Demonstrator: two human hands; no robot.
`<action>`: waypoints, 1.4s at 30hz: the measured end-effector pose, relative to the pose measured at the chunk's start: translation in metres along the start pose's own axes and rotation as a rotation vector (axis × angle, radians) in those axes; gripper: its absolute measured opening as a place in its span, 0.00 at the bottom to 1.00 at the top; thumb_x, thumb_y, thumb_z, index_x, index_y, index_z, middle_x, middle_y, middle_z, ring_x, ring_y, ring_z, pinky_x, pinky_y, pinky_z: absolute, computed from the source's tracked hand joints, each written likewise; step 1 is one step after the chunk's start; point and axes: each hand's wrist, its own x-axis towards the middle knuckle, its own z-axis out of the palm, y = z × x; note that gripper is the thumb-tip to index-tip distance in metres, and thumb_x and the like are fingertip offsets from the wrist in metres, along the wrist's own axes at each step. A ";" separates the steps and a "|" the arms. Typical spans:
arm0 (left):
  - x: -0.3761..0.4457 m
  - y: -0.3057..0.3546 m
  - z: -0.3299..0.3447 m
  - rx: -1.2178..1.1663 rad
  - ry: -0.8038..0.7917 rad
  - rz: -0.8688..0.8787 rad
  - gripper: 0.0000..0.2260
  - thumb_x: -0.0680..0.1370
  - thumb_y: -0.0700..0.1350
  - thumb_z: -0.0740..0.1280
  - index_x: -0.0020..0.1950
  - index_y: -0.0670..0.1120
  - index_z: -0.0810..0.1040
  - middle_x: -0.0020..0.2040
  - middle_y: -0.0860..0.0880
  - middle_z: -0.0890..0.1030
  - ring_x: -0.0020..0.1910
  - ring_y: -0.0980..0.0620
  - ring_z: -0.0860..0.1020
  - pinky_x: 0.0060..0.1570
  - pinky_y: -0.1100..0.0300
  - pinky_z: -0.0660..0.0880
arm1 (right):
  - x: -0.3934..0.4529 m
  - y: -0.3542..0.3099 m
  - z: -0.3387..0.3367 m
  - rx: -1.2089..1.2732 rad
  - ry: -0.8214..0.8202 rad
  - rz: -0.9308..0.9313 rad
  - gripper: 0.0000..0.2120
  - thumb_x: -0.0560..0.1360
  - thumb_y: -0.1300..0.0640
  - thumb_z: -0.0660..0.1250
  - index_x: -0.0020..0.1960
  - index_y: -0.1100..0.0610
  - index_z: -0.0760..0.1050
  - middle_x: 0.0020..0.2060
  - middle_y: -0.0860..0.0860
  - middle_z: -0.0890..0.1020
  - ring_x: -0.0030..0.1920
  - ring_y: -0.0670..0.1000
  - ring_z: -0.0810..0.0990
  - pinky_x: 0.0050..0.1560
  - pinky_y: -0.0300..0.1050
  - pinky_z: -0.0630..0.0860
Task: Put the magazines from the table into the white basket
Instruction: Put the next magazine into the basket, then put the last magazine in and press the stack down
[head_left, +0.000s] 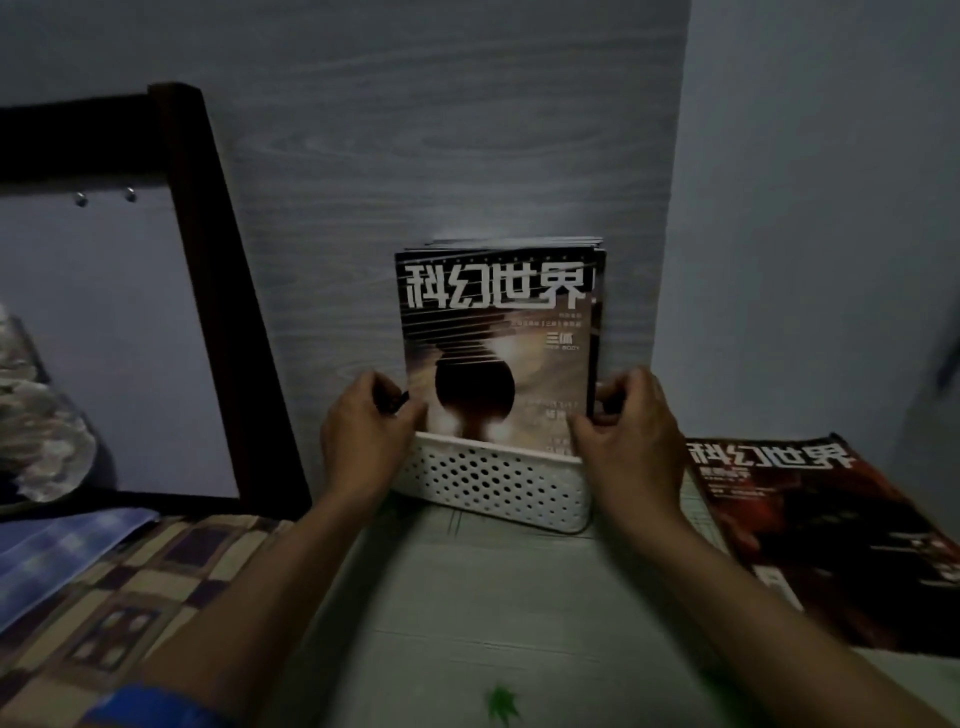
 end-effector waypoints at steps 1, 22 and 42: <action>-0.003 0.000 -0.001 0.006 -0.013 0.022 0.07 0.77 0.51 0.70 0.43 0.50 0.75 0.41 0.50 0.79 0.42 0.48 0.79 0.42 0.50 0.77 | -0.002 -0.001 0.000 -0.008 -0.007 -0.005 0.12 0.72 0.56 0.72 0.45 0.51 0.67 0.43 0.47 0.76 0.39 0.49 0.77 0.35 0.44 0.74; -0.169 0.006 -0.037 0.500 -0.668 0.319 0.23 0.83 0.55 0.51 0.78 0.52 0.61 0.80 0.47 0.60 0.78 0.50 0.58 0.74 0.55 0.54 | -0.068 0.041 -0.140 -1.067 -0.675 -0.175 0.14 0.79 0.61 0.59 0.60 0.57 0.80 0.56 0.56 0.84 0.55 0.57 0.82 0.52 0.49 0.78; -0.258 0.072 -0.090 -0.823 -0.749 -0.316 0.09 0.72 0.44 0.65 0.46 0.49 0.85 0.45 0.45 0.86 0.46 0.47 0.84 0.48 0.57 0.78 | -0.174 -0.033 -0.206 0.010 -0.498 0.312 0.30 0.69 0.50 0.76 0.68 0.39 0.69 0.58 0.38 0.78 0.52 0.44 0.82 0.55 0.47 0.78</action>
